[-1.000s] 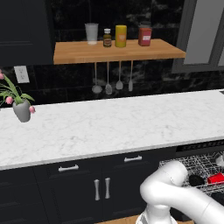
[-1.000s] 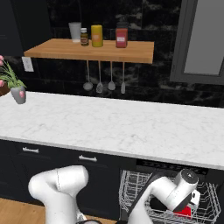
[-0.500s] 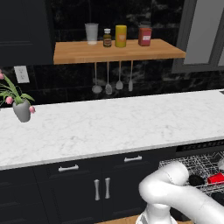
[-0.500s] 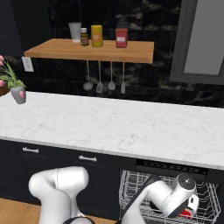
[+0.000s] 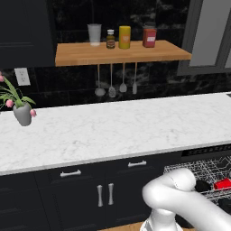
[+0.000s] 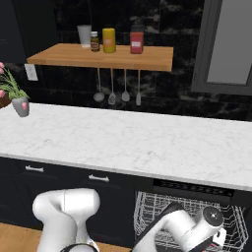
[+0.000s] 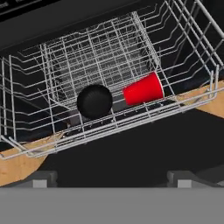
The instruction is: Pick up the cup and bowl from the counter, place them in the dishwasher, and close the dishwasher door.
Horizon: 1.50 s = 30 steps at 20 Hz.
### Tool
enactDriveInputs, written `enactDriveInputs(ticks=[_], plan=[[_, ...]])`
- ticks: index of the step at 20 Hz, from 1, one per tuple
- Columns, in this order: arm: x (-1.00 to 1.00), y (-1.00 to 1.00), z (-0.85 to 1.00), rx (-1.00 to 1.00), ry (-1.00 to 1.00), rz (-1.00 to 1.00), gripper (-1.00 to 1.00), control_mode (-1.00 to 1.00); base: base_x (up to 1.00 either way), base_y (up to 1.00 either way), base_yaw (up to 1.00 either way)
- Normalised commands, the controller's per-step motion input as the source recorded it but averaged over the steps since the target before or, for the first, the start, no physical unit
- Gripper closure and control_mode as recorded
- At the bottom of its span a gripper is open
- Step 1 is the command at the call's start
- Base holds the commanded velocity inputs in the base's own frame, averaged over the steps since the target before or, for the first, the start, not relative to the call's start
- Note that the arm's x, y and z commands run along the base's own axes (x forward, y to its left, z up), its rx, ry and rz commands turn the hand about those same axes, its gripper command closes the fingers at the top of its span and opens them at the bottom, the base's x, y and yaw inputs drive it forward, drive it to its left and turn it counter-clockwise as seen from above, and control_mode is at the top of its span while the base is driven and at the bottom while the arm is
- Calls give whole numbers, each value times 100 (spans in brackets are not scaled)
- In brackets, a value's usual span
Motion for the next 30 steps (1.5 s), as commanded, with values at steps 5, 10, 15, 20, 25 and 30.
enactDriveInputs(ticks=[5,10,15,20,25,30], plan=[[-92,19,0,1,-40,23,-100,-100,0,0,0],[-100,25,0,3,-50,28,-100,-100,0,0,0],[-84,26,0,8,-52,25,-100,-100,0,0,0],[-19,14,-10,0,-28,15,-100,-100,0,0,0],[-5,0,-25,0,-2,0,-100,-100,0,0,0],[-7,0,-58,0,-6,-9,-100,-100,0,0,0]])
